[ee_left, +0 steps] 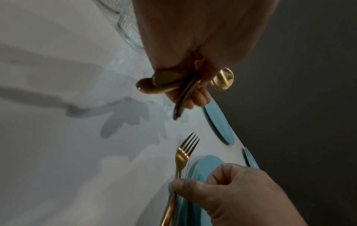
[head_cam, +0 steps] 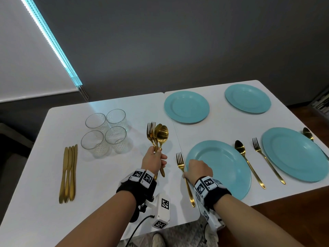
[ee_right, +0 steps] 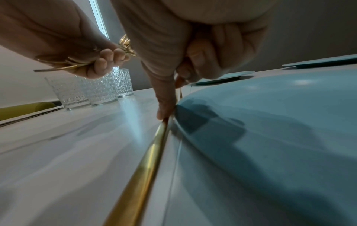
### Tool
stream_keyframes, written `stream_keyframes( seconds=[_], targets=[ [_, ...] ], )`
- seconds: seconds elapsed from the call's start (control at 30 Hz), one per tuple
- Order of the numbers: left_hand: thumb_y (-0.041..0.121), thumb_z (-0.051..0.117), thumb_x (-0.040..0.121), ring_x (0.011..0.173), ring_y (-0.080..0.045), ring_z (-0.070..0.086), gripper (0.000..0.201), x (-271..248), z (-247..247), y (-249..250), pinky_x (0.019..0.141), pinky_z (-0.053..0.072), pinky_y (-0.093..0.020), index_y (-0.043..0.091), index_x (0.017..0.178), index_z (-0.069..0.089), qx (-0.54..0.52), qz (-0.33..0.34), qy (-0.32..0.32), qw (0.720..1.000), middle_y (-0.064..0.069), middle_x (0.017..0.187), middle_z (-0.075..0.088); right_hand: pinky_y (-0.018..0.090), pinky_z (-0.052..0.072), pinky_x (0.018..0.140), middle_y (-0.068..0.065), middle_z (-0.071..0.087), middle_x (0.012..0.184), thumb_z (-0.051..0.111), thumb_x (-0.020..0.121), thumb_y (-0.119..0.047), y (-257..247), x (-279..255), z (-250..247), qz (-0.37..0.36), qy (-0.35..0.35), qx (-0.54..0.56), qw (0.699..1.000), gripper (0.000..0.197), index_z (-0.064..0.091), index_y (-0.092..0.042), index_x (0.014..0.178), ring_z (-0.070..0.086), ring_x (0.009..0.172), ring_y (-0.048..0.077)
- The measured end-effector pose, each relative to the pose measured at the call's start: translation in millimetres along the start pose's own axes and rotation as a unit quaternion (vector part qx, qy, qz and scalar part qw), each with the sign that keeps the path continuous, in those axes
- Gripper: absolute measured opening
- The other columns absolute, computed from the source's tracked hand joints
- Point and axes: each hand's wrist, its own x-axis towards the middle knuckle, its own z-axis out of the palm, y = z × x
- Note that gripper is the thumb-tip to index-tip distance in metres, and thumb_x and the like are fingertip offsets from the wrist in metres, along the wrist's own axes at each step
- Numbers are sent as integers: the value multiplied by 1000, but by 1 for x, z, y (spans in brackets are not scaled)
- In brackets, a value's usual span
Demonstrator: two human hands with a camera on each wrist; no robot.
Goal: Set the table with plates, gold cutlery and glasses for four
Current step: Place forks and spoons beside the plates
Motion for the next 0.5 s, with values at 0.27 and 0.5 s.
stream_keyframes(
  seconds=[0.27, 0.5],
  targets=[
    [21, 33, 101, 61, -14, 53, 17, 1, -1, -1, 61, 49, -26, 12, 102, 47, 1, -4, 0, 1000, -4, 76, 59, 29, 44, 71, 7, 68, 104, 67, 85, -33, -3, 1, -3, -8, 3, -6, 1000, 29, 62, -13, 104, 63, 96, 24],
    [20, 33, 101, 61, -14, 54, 16, 3, -2, -1, 61, 49, -26, 12, 101, 48, 4, -3, 4, 1000, -4, 76, 59, 29, 44, 71, 6, 68, 103, 66, 85, -30, -5, 4, -3, -15, 6, -13, 1000, 25, 61, -14, 103, 63, 95, 23]
  ],
)
